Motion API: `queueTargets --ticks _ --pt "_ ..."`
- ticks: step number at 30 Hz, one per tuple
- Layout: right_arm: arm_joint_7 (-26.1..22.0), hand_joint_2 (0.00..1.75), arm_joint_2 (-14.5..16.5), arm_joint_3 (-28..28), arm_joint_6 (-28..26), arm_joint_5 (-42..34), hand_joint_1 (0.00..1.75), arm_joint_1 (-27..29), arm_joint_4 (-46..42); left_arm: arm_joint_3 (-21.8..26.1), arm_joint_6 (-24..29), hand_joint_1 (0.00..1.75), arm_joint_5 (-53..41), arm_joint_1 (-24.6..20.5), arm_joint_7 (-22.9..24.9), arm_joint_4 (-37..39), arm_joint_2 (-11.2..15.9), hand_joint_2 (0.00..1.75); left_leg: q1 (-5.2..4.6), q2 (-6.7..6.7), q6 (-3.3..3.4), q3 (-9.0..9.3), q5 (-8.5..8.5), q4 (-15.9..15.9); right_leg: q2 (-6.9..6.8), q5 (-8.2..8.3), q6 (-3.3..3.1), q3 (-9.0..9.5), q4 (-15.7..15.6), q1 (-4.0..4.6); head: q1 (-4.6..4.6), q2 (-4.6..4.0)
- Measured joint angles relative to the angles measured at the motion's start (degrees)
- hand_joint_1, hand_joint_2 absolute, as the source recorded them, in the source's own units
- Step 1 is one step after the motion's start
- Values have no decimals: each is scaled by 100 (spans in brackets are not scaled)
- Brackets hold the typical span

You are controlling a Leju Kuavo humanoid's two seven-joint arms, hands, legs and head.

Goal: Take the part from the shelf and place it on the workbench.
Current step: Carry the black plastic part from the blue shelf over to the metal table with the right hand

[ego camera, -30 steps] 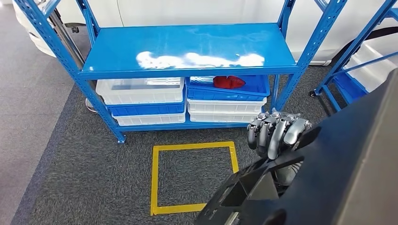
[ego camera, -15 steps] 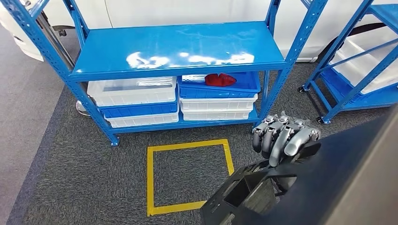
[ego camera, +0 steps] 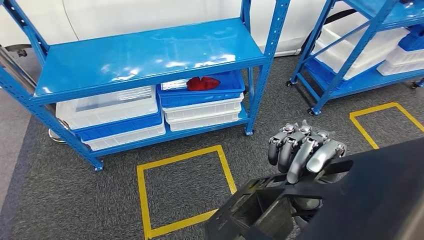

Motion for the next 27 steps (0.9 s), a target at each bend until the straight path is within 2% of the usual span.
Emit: queueTargets --ticks 1,3,4,5,7,8,9,10,11,12,13,15,16,18,19,21,23,24,25,26,27 --pt "0 175 1 -1 22 -19 175 9 -14 0 2 0 -7 -3 12 0 1 0 -5 -48 14 38 0 -94 55 21 41 -24 -1 -8 -1 0" --pt "1 175 3 -31 123 -66 175 51 -45 0 4 0 -14 -16 26 1 -9 0 -3 49 57 38 40 -128 152 64 128 -64 -15 -20 -1 0" --pt "1 175 7 -71 206 -93 175 80 -69 0 5 0 -13 -26 25 1 -15 0 8 111 95 40 71 -153 108 42 161 -89 17 -15 -1 0" --pt "1 175 13 -132 313 -121 175 107 -95 0 4 0 -13 -33 18 1 -19 0 22 178 135 36 102 -183 -3 -44 190 -146 132 -6 1 0" --pt "-1 175 55 -316 548 -168 175 174 -157 0 1 0 -17 -25 -10 0 -12 0 18 317 188 15 137 -211 -318 -407 243 -406 719 -6 2 0" --pt "-2 175 86 -428 649 -185 175 219 -184 1 -2 0 -21 -11 -24 0 -4 0 7 390 198 0 142 -209 -409 -604 269 -580 1118 -20 2 0" --pt "-2 175 122 -538 727 -195 175 268 -207 1 -4 0 -24 2 -34 0 6 0 -2 468 201 -13 144 -204 -450 -729 292 -715 1444 -34 3 0" --pt "-1 175 151 -638 785 -200 175 314 -223 2 -12 0 -26 8 -44 0 16 0 -7 545 200 -23 144 -197 -468 -750 307 -761 1590 -45 3 0" --pt "-1 175 178 -718 834 -203 175 356 -241 2 -25 0 -27 6 -60 0 26 0 -8 618 197 -28 142 -190 -488 -666 314 -689 1504 -51 3 0" --pt "-1 175 211 -793 893 -203 175 394 -271 1 -39 0 -33 -1 -84 0 36 0 -8 684 189 -28 137 -183 -536 -503 311 -497 1187 -53 3 0" --pt "-1 175 256 -866 958 -203 175 430 -318 1 -49 0 -47 -7 -126 -1 51 0 -13 742 176 -23 129 -175 -657 -346 292 -244 744 -45 3 0" --pt "1 175 371 -1018 1059 -216 175 481 -434 0 -46 0 -76 -11 -261 -3 100 0 -40 842 121 -13 111 -158 -863 -162 203 109 86 1 3 0" --pt "2 175 421 -1094 1090 -237 175 502 -488 0 -42 0 -85 -12 -348 -4 131 0 -53 888 88 -8 106 -154 -908 -151 153 158 -35 26 2 0" --pt "1 175 510 -1252 1146 -287 175 568 -586 -2 -62 0 -85 -22 -524 -7 191 0 -63 987 20 5 108 -168 -800 -125 66 131 -55 43 2 0" --pt "1 175 558 -1330 1179 -297 175 603 -635 -4 -85 0 -87 -32 -595 -7 220 0 -54 973 -11 6 81 -154 -744 -100 27 128 -82 32 1 0" --pt "3 175 661 -1457 1218 -277 175 640 -724 -8 -140 0 -100 -40 -693 -7 284 0 -33 742 -58 -107 -160 151 -629 -41 -52 125 -139 -3 1 0" --pt "5 175 744 -1538 1223 -254 175 662 -776 -10 -171 0 -121 -26 -732 -7 340 0 -14 456 -84 -412 -579 890 -501 -9 -95 94 -149 -9 1 0" --pt "5 175 773 -1567 1223 -251 175 679 -787 -11 -176 0 -130 -14 -738 -7 363 0 -12 404 -93 -566 -727 1249 -428 0 -104 77 -143 -3 1 0" --pt "6 175 797 -1593 1223 -249 175 695 -797 -11 -181 0 -137 -4 -742 -7 379 0 -12 382 -96 -654 -771 1455 -350 8 -106 65 -134 3 1 0" --pt "6 175 815 -1617 1223 -248 175 708 -808 -11 -184 0 -142 2 -744 -7 392 0 -12 373 -91 -629 -686 1419 -269 14 -104 56 -120 7 1 0" --pt "6 175 829 -1638 1224 -246 175 718 -820 -12 -185 0 -144 4 -746 -7 403 0 -10 350 -80 -491 -498 1142 -187 16 -96 52 -101 9 1 0"
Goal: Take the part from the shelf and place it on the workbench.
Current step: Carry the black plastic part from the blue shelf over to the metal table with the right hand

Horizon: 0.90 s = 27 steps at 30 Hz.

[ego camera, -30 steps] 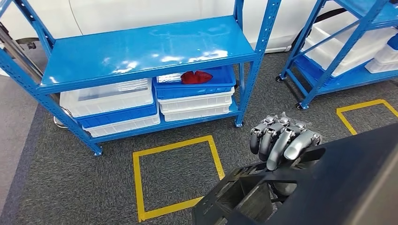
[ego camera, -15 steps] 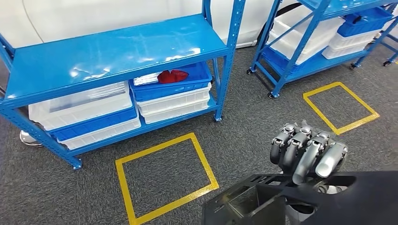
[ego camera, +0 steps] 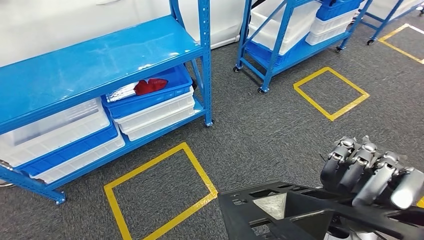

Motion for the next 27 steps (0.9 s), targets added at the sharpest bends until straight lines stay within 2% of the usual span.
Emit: queueTargets --ticks 1,3,4,5,7,8,9,11,12,13,14,15,16,17,18,19,20,22,23,24,25,26,27 --pt "0 175 13 -17 0 1 175 5 -12 -1 -1 0 -1 -1 -1 0 12 0 7 -75 16 205 217 -430 77 -2 13 -4 23 -1 0 0" --pt "1 175 35 -44 0 5 175 12 -27 -2 -7 0 -2 -8 -3 0 32 0 18 -315 45 524 459 -1120 207 1 63 -40 70 3 -1 0" --pt "1 175 45 -55 0 7 175 18 -33 -3 -10 0 -2 -10 -4 0 40 0 16 -396 60 578 478 -1258 261 11 97 -66 83 0 -1 0" --pt "2 175 53 -66 0 10 175 24 -42 -3 -14 0 -3 -13 -4 0 46 0 5 -411 76 582 467 -1276 315 32 138 -91 81 -6 -1 0" --pt "2 175 58 -92 -2 15 175 40 -71 -4 -16 0 -3 -23 -7 0 53 0 9 -284 141 584 516 -1307 373 59 212 -126 79 -17 0 0" --pt "2 175 58 -106 -7 20 175 46 -88 -5 -16 0 -3 -31 -7 0 56 0 18 -217 183 588 543 -1332 280 9 242 -166 147 -11 1 0" --pt "2 175 58 -116 -18 28 175 51 -103 -5 -16 0 -6 -35 -7 0 57 0 27 -144 219 587 567 -1357 134 -107 269 -251 323 -3 1 0" --pt "1 175 60 -122 -88 50 175 72 -120 -5 -12 0 -19 -22 1 0 65 0 12 2 256 575 582 -1372 -187 -494 317 -569 1012 -7 1 0" --pt "0 175 61 -122 -149 57 175 97 -122 -7 -12 0 -34 -10 12 0 72 0 1 85 259 568 580 -1370 -249 -658 339 -747 1401 -21 0 0" --pt "-1 175 62 -122 -215 57 175 132 -122 -10 -16 0 -55 -4 26 0 83 0 -5 165 260 563 578 -1369 -274 -734 355 -861 1661 -35 0 0" --pt "-1 175 62 -124 -265 45 175 168 -122 -21 -24 0 -85 -6 39 0 97 0 -9 244 258 562 574 -1368 -290 -701 363 -867 1711 -47 0 0" --pt "-2 175 62 -134 -284 19 175 200 -121 -39 -34 0 -122 -14 51 0 112 0 -11 315 252 567 568 -1368 -314 -569 361 -748 1517 -53 0 0" --pt "-2 175 62 -158 -254 -23 175 221 -121 -65 -45 0 -157 -25 58 0 130 0 -13 376 240 579 559 -1368 -380 -383 348 -527 1132 -51 0 0" --pt "-3 175 68 -205 -177 -76 175 231 -120 -95 -55 0 -193 -36 60 0 145 0 -23 430 220 595 545 -1367 -535 -246 313 -282 692 -27 0 0" --pt "-3 175 81 -268 -72 -125 175 238 -115 -121 -66 0 -220 -47 60 0 158 0 -38 477 197 610 530 -1364 -658 -150 262 -94 340 3 0 0" --pt "-4 175 105 -341 39 -166 175 244 -108 -142 -77 0 -240 -55 56 0 172 0 -51 523 170 622 517 -1363 -750 -113 211 15 125 35 0 0" --pt "-4 175 137 -414 139 -192 175 251 -96 -159 -87 0 -259 -62 53 0 183 0 -63 576 141 631 507 -1364 -782 -123 162 39 47 65 0 0" --pt "-4 175 220 -541 290 -207 175 264 -69 -203 -103 0 -296 -86 48 0 198 0 -64 656 79 644 482 -1364 -635 -92 89 15 28 60 0 0" --pt "-4 175 265 -588 348 -203 175 262 -58 -231 -108 0 -314 -102 47 0 207 0 -55 583 50 634 429 -1316 -569 -72 51 14 4 45 0 0" --pt "-4 175 314 -620 391 -197 175 256 -48 -257 -113 0 -332 -116 47 0 216 0 -45 449 27 584 326 -1182 -508 -50 13 17 -21 29 -1 0" --pt "-4 175 361 -637 415 -186 175 249 -38 -274 -114 0 -340 -121 46 0 227 0 -31 280 10 483 173 -941 -450 -34 -18 22 -39 14 -1 0" --pt "-4 175 405 -646 422 -172 175 238 -21 -281 -112 0 -340 -114 47 0 241 0 -26 131 1 319 -18 -570 -382 -27 -38 16 -41 19 -1 0" --pt "-4 175 439 -652 415 -155 175 233 2 -285 -106 0 -334 -103 49 0 251 0 -24 63 -5 128 -191 -165 -309 -24 -51 11 -38 24 -1 0"
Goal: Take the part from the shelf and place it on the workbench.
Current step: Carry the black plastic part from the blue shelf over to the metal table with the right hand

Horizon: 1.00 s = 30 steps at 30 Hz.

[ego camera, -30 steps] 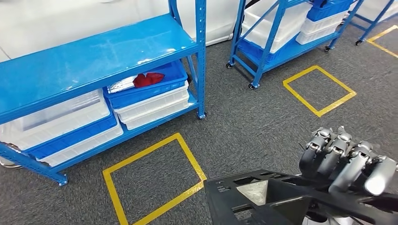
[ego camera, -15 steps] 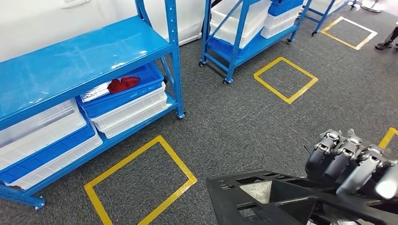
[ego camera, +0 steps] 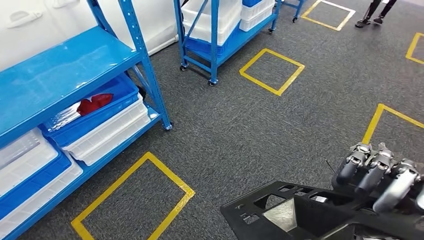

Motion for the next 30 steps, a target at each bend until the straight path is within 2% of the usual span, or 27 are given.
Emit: queueTargets --ticks 1,2,3,4,6,7,8,9,10,11,13,14,15,16,17,18,19,20,22,23,24,26,28,30 --pt "0 175 23 -6 -11 15 175 -3 23 -1 14 0 16 12 5 0 8 0 0 -26 -5 -165 -99 326 82 1 -6 -4 5 4 0 0" --pt "0 175 37 -13 -20 26 175 -6 45 0 33 0 42 19 16 0 15 0 1 -34 -8 -261 -95 488 166 2 -8 -6 13 6 0 0" --pt "0 175 49 -22 -22 34 175 -7 61 1 56 0 70 19 38 0 22 0 4 -38 -7 -238 41 384 246 0 -5 -6 26 5 0 0" --pt "0 175 66 -36 -18 44 175 -10 69 3 83 0 102 18 70 0 35 0 10 -60 -4 -119 260 79 324 -5 4 -5 46 1 0 0" --pt "-1 175 120 -89 -12 102 175 -16 70 14 141 0 164 18 161 0 76 0 40 -275 8 202 627 -705 466 -27 44 -27 108 -1 1 0" --pt "-1 175 150 -116 -34 155 175 -17 61 25 167 0 188 22 216 0 97 0 49 -384 18 301 702 -944 529 -29 78 -52 135 -3 0 0" --pt "-2 175 173 -137 -86 227 175 -15 44 37 188 0 204 26 269 0 114 0 47 -462 38 344 708 -1055 590 -23 116 -81 150 -9 0 0" --pt "-2 175 185 -145 -171 303 175 -12 22 47 198 0 214 26 315 0 124 0 34 -459 63 351 700 -1074 651 -7 159 -107 152 -12 0 0" --pt "-2 175 191 -138 -283 380 175 -8 -8 55 202 0 219 23 349 0 126 0 34 -402 100 351 716 -1078 698 9 198 -126 148 -20 0 0" --pt "-2 175 188 -119 -410 446 175 -8 -34 58 196 0 219 14 368 0 120 0 37 -341 141 357 735 -1099 655 -4 226 -147 172 -19 1 0" --pt "-1 175 157 -35 -666 533 175 -40 -63 58 162 0 216 6 361 0 91 0 50 -207 214 364 770 -1142 388 -197 272 -292 472 -7 1 0" --pt "-2 175 123 24 -792 558 175 -67 -66 58 141 0 209 13 342 0 73 0 37 -134 235 363 774 -1146 216 -376 292 -441 791 -9 1 0" --pt "-2 175 80 87 -921 578 175 -94 -63 58 121 0 202 24 322 0 54 0 24 -58 248 358 772 -1145 111 -562 313 -624 1178 -16 1 0" --pt "-2 175 29 148 -1053 597 175 -113 -58 58 105 0 190 32 306 0 32 0 12 20 253 354 769 -1144 60 -693 330 -785 1521 -26 1 0" --pt "-1 175 -22 203 -1172 615 175 -125 -52 57 91 0 177 32 298 0 12 0 5 95 255 351 765 -1142 31 -729 339 -868 1710 -32 1 0" --pt "-1 175 -74 256 -1278 630 175 -135 -47 57 81 0 168 24 299 0 -10 0 0 163 256 353 760 -1142 11 -659 339 -841 1678 -34 1 0" --pt "0 175 -126 306 -1362 639 175 -148 -42 56 74 0 160 14 307 0 -32 0 -2 224 251 361 752 -1142 -22 -500 330 -691 1412 -32 1 0" --pt "0 175 -177 359 -1423 638 175 -167 -37 56 72 0 159 4 322 0 -56 0 -6 280 242 375 742 -1142 -103 -319 308 -460 993 -22 1 0" --pt "1 175 -264 469 -1506 632 175 -216 -10 56 80 0 171 -9 367 1 -101 0 -28 378 201 402 718 -1144 -296 -117 231 -87 295 38 1 0" --pt "1 175 -295 520 -1533 628 175 -238 8 56 85 0 181 -12 391 1 -122 0 -37 424 175 413 707 -1148 -347 -102 192 -13 135 69 1 0" --pt "2 175 -316 562 -1551 626 175 -252 29 56 89 0 193 -15 409 2 -140 0 -44 471 149 422 701 -1157 -333 -117 157 -12 107 94 1 0" --pt "3 175 -348 639 -1566 612 175 -275 71 56 98 0 210 -35 438 2 -175 0 -43 524 92 456 679 -1168 -215 -90 98 -7 59 80 1 0" --pt "3 175 -373 734 -1574 572 175 -331 138 56 106 0 216 -51 457 2 -205 0 -29 319 42 387 523 -959 -110 -51 32 27 -5 43 1 0" --pt "3 175 -391 842 -1582 522 175 -396 239 57 108 0 216 -39 468 2 -225 0 -12 41 10 65 177 -275 5 -34 -10 42 -25 34 0 0"
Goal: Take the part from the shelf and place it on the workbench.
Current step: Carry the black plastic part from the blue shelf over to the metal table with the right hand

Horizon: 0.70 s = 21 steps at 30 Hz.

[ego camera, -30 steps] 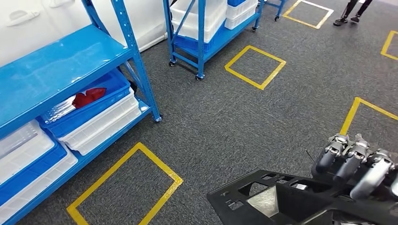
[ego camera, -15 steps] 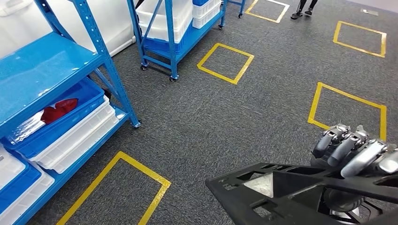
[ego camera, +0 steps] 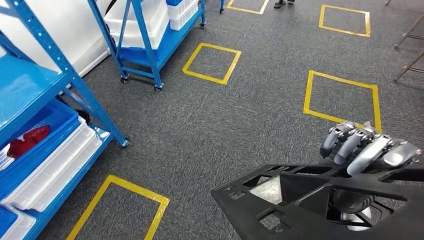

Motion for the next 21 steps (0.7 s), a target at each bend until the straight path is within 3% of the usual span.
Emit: queueTargets --ticks 2,3,4,5,7,9,11,13,15,17,18,19,21 --pt "1 175 -21 87 -4 -41 175 -40 116 1 2 0 1 27 3 0 -16 0 3 -71 -18 -366 -216 692 144 0 -11 1 6 11 0 0" --pt "2 175 -33 120 -5 -62 175 -58 167 1 6 0 3 38 4 1 -24 0 4 -75 -18 -432 -158 767 220 -1 -10 4 11 14 0 0" --pt "2 175 -45 148 -7 -85 175 -80 214 1 13 0 7 42 4 1 -32 0 7 -85 -14 -389 7 608 297 -4 -5 10 20 13 -1 0" --pt "2 175 -54 173 -12 -103 175 -104 256 2 22 0 11 42 4 1 -38 0 14 -133 -8 -248 246 250 371 -11 5 18 34 8 -1 0" --pt "2 175 -68 215 -34 -120 175 -154 326 6 38 0 21 39 3 0 -48 0 41 -382 17 72 577 -502 512 -34 48 10 81 2 1 0" --pt "1 175 -81 251 -57 -124 175 -187 382 17 46 0 34 41 4 1 -56 0 44 -539 65 201 630 -806 634 -30 117 -38 109 -15 0 0" --pt "0 175 -104 268 -72 -135 175 -197 420 32 52 0 52 32 6 2 -73 0 33 -445 137 210 655 -848 721 -5 192 -77 101 -34 0 0" --pt "-1 175 -136 270 -84 -169 175 -217 450 56 62 0 76 17 8 2 -96 0 41 -314 215 228 694 -904 526 -116 248 -169 275 -21 1 0" --pt "-1 175 -156 273 -90 -212 175 -244 486 86 77 0 101 32 16 2 -105 0 28 -166 263 236 705 -932 189 -442 288 -469 887 -17 1 0" --pt "-1 175 -160 274 -90 -251 175 -248 532 105 91 0 115 62 26 2 -105 0 4 -12 283 231 695 -930 53 -715 315 -834 1600 -45 1 0" --pt "-1 175 -161 274 -90 -268 175 -246 555 111 96 0 119 67 29 2 -105 0 -2 64 285 231 688 -929 27 -715 321 -909 1737 -56 1 0" --pt "-1 175 -161 274 -91 -282 175 -245 576 118 98 0 122 65 30 2 -106 0 -6 133 282 235 681 -928 4 -606 320 -858 1632 -62 1 0" --pt "-1 175 -160 274 -109 -299 175 -246 604 131 97 0 127 53 29 2 -107 0 -10 251 262 264 658 -928 -153 -235 291 -446 848 -49 1 0"
